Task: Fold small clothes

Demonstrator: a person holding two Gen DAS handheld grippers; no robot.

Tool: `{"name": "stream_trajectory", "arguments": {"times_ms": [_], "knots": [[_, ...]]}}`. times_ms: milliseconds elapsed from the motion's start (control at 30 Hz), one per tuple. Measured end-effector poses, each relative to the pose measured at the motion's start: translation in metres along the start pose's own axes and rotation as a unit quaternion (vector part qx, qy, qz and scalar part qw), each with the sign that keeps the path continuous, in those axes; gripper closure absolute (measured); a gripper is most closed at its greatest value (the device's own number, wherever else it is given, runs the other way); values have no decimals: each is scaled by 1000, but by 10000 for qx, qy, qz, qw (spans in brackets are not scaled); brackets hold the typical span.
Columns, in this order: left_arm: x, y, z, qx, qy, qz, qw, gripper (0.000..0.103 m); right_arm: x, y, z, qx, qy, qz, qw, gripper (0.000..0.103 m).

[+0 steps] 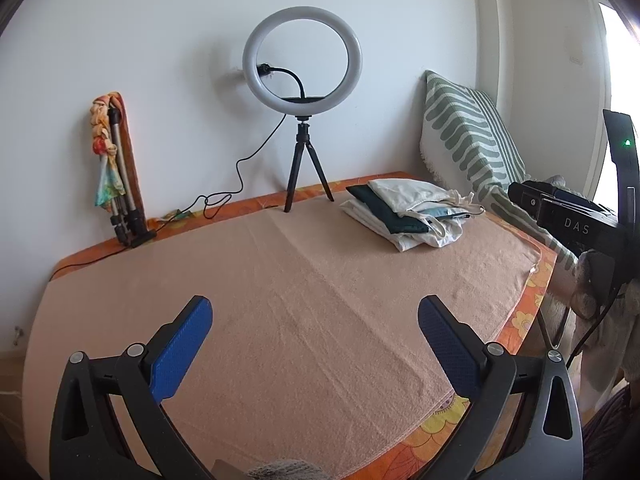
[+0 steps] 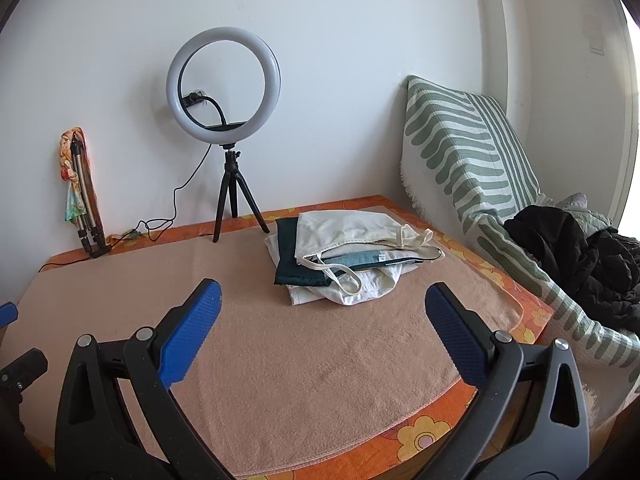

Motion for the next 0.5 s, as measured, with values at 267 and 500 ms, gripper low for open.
{"name": "stream_trajectory", "arguments": {"times_ms": [267, 500], "knots": [[2, 0, 2, 19, 12, -19, 10000, 1, -1, -5, 4, 19, 11, 50, 10000, 0], [6, 1, 0, -15, 6, -95, 10000, 1, -3, -4, 4, 22, 34, 50, 10000, 0]]}}
Point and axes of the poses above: each gripper's, at about its wrist camera, not at the fingertips, and x roughly against the way its jaws point, z to its left, y to its top, the point moved 6 cm from there along -x, roughly the way its jaws point, and after that the axes turned 2 degrees about -z, right-handed, at the moved point
